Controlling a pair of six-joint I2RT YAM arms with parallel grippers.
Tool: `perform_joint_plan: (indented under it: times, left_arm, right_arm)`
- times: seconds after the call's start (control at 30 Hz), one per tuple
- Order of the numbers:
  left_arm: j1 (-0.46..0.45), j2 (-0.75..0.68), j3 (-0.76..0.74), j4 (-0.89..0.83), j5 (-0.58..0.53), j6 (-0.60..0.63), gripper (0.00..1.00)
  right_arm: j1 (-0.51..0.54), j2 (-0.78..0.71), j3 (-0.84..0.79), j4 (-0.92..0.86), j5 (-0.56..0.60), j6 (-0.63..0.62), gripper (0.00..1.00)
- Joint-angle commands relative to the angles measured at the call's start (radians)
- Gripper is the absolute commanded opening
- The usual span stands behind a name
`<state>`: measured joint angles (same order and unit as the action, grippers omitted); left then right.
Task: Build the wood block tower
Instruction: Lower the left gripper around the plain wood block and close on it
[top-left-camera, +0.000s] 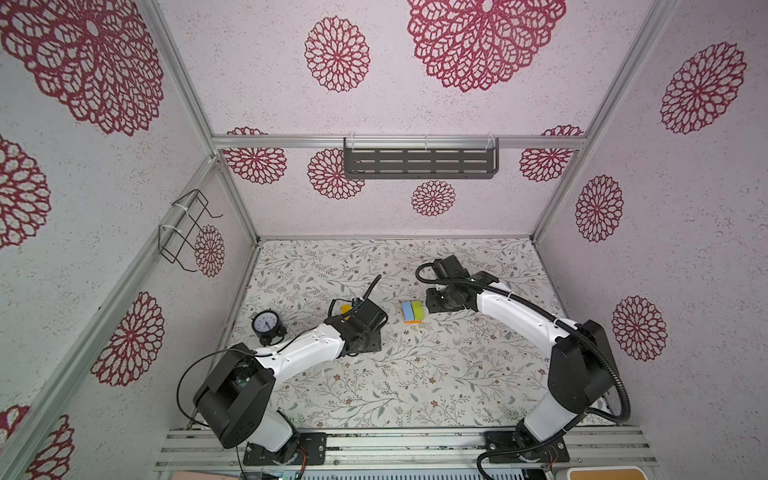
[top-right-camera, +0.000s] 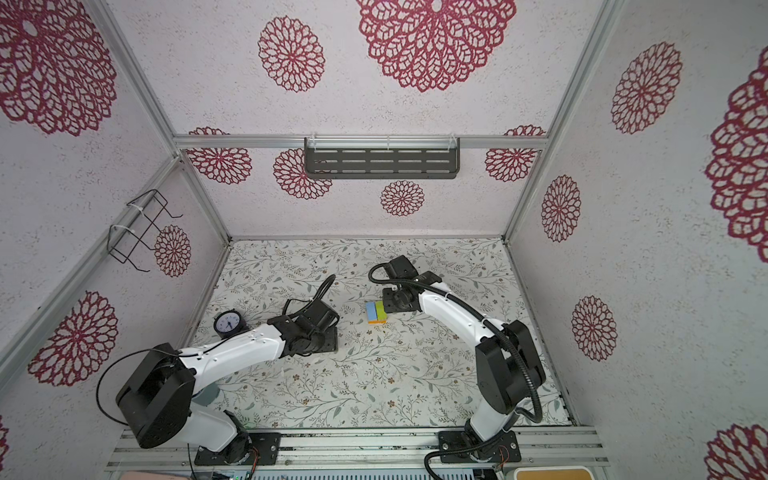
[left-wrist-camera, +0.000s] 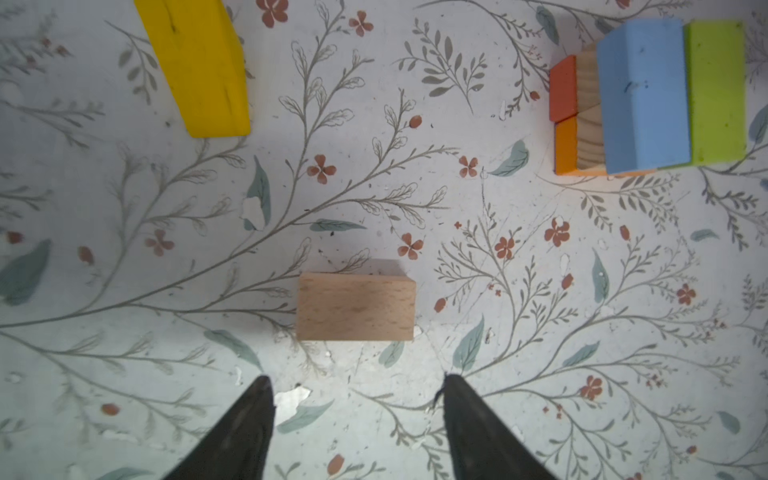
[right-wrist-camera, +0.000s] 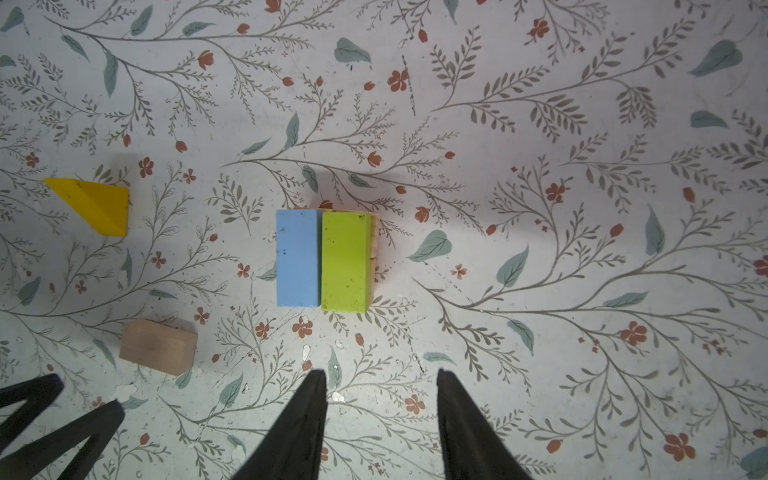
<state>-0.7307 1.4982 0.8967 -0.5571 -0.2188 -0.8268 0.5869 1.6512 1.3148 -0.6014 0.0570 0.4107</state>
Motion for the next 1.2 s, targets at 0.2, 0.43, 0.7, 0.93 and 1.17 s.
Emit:
perform_joint_plan:
  times: [0.2, 0.43, 0.7, 0.93, 1.17]
  left_arm:
    - [-0.001, 0.023, 0.044, -0.069, -0.061, 0.005, 0.91]
    - [0.019, 0.086, 0.095, -0.062, -0.025, 0.044, 0.91]
    - [0.032, 0.159, 0.133, -0.062, 0.006, 0.069, 0.90]
    - [0.045, 0.204, 0.142, -0.054, 0.025, 0.074, 0.86]
    - [0.054, 0.243, 0.161, -0.046, 0.036, 0.080, 0.83]
  right_arm:
    - [-0.014, -0.069, -0.025, 0.002, 0.032, -0.008, 0.53]
    - [-0.036, -0.083, -0.066, 0.033, 0.037, -0.014, 0.69]
    - [-0.070, -0.131, -0.143, 0.109, 0.060, -0.019, 0.99]
    - [-0.094, -0.125, -0.173, 0.142, 0.044, -0.022, 0.99]
    - [-0.105, -0.116, -0.187, 0.157, 0.036, -0.027, 0.99]
